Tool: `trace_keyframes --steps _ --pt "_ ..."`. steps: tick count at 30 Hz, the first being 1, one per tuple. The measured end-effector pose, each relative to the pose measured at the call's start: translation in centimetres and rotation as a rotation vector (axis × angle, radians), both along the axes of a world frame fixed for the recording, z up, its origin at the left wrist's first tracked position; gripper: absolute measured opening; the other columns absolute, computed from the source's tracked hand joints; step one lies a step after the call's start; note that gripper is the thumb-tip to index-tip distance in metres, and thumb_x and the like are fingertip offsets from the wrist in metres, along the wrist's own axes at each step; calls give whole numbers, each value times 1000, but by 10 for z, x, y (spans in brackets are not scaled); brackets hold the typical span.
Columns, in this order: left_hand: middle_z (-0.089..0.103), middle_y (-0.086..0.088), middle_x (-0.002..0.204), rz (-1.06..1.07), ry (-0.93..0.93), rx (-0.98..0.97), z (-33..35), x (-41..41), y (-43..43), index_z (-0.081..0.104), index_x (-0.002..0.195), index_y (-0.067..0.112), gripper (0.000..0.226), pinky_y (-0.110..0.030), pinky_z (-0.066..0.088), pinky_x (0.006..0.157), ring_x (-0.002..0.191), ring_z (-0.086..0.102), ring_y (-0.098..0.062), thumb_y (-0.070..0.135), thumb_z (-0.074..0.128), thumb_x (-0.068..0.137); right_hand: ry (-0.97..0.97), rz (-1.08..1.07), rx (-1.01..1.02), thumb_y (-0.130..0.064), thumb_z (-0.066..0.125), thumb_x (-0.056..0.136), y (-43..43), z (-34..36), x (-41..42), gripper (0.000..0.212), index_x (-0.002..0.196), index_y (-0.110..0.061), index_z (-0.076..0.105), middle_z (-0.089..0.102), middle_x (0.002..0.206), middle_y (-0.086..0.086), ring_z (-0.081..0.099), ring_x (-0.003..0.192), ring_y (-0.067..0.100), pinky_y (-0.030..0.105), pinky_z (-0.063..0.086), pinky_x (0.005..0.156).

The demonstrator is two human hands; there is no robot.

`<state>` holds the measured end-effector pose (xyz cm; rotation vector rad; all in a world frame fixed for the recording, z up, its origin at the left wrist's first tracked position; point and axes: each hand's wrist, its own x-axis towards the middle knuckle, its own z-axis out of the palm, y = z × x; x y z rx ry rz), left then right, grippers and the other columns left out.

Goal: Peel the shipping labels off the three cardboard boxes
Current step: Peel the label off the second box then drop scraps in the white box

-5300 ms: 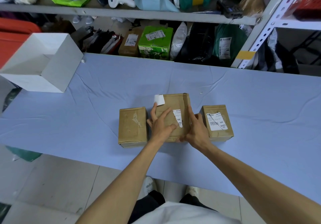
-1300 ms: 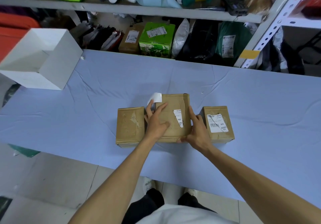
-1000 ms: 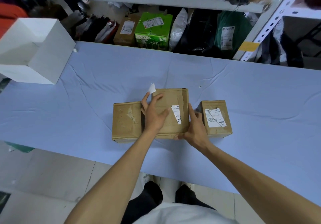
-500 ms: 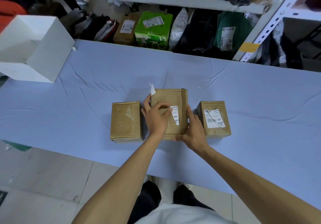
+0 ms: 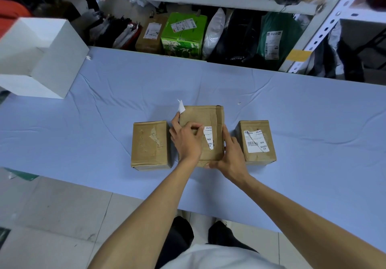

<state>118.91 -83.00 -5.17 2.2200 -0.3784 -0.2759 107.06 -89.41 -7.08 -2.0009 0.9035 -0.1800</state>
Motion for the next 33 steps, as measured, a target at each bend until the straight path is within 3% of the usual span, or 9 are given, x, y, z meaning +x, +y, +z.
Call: trace_keyframes --steps 10,15,22,24,29,33 --pt "20 6 153 -83 7 4 -3 0 1 62 78 28 10 -46 33 107 127 33 -27 30 69 84 -9 -12 19 -28 86 43 0 2 -2 135 150 -39 4 49 105 3 47 97 17 32 48 76" --pt "24 1 150 -155 26 -48 -8 5 7 63 86 17 7 -25 23 106 136 27 -24 23 65 89 -7 -29 41 -26 87 43 0 2 -3 135 150 -38 6 47 103 2 48 95 18 30 46 75" --pt "25 -2 144 -170 1 -27 -2 5 8 65 96 24 17 -8 15 94 134 27 -19 28 73 81 -2 -15 30 -24 89 44 -1 5 2 136 150 -38 6 50 107 6 48 99 20 39 51 83" --pt "23 -2 145 -177 -9 -12 -1 4 9 67 95 26 16 -13 18 99 134 26 -19 29 74 80 3 -10 21 -24 90 45 -1 5 1 136 150 -38 6 50 107 6 48 98 19 39 51 83" --pt "22 0 147 -170 -4 29 2 0 5 66 85 30 9 -42 32 107 128 34 -28 35 72 81 8 -16 14 -25 90 46 0 2 -1 135 151 -35 7 49 107 5 49 97 18 33 49 79" --pt "19 2 148 -143 2 62 1 -1 1 62 80 33 10 -48 31 106 125 35 -31 35 72 80 5 -21 9 -24 89 46 0 2 -1 134 151 -37 6 48 106 4 49 96 18 31 48 76"
